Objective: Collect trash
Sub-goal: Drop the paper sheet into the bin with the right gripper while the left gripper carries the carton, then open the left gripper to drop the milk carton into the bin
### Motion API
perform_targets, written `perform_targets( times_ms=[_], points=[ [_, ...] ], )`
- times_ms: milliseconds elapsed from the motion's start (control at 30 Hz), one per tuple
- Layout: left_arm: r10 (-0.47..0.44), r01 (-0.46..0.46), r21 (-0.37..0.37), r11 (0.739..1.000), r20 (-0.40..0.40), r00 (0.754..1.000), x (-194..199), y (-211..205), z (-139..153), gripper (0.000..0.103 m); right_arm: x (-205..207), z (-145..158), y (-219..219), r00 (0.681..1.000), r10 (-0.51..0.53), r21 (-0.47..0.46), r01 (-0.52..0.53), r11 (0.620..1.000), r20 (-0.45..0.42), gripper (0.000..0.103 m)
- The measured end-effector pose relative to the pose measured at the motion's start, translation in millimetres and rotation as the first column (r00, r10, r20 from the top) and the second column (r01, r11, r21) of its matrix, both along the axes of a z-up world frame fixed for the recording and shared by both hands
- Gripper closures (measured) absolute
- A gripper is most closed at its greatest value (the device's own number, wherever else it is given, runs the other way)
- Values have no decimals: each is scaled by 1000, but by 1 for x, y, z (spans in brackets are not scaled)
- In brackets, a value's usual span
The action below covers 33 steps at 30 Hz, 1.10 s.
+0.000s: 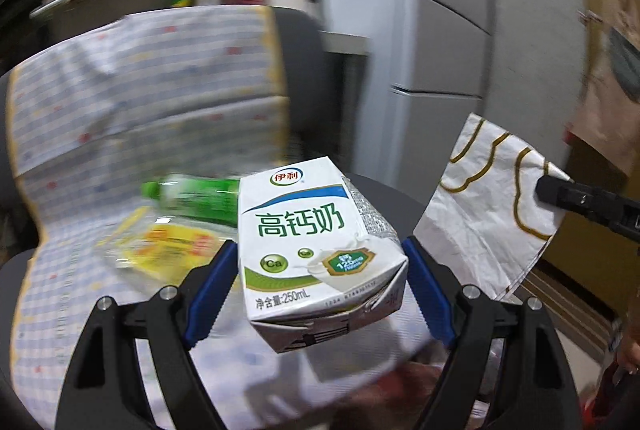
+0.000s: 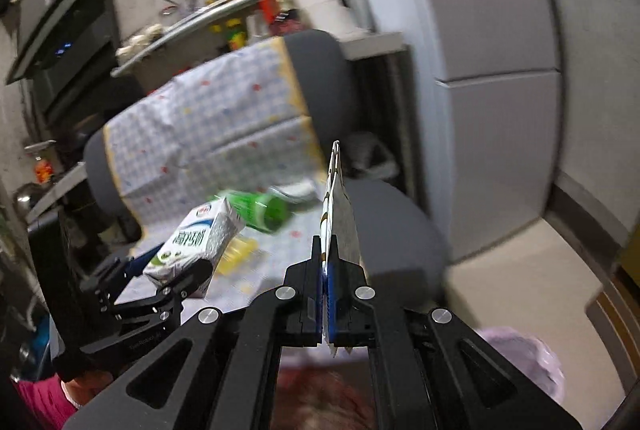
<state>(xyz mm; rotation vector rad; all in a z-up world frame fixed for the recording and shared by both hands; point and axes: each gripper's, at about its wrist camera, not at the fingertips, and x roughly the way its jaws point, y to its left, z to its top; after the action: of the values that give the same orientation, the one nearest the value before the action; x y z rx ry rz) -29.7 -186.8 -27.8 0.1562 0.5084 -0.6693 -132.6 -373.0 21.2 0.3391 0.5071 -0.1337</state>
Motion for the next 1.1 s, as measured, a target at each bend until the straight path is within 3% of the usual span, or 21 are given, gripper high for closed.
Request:
perform_targets(
  times_ms=[267, 367, 567, 667, 867, 1100],
  points=[
    [-150, 150, 32, 988, -14, 989, -34, -60, -16, 23, -70, -64, -51, 967, -201, 35, 209, 977, -157, 101],
    [-157, 158, 27, 987, -27, 987, -33, -63, -16, 23, -79, -88, -64, 949, -240, 52, 255, 966, -205, 100],
    [-148, 149, 40, 988, -32, 989, -33, -68, -18, 23, -83, -117, -86, 901, -335, 39, 359, 933, -275, 88],
    [-150, 151, 40, 988, -34, 988, -34, -69, -19, 23, -90, -114, -91, 890, -372, 11, 388, 921, -264, 84],
    [-207, 208, 41, 977, -38, 978, -45, -80, -24, 23, -104, -85, -93, 905, -393, -7, 397, 918, -165, 84],
    [-394, 395, 34, 918, -47, 918, -80, -118, -38, 23, -123, -52, -92, 907, -417, -20, 417, 909, -60, 84]
  ],
)
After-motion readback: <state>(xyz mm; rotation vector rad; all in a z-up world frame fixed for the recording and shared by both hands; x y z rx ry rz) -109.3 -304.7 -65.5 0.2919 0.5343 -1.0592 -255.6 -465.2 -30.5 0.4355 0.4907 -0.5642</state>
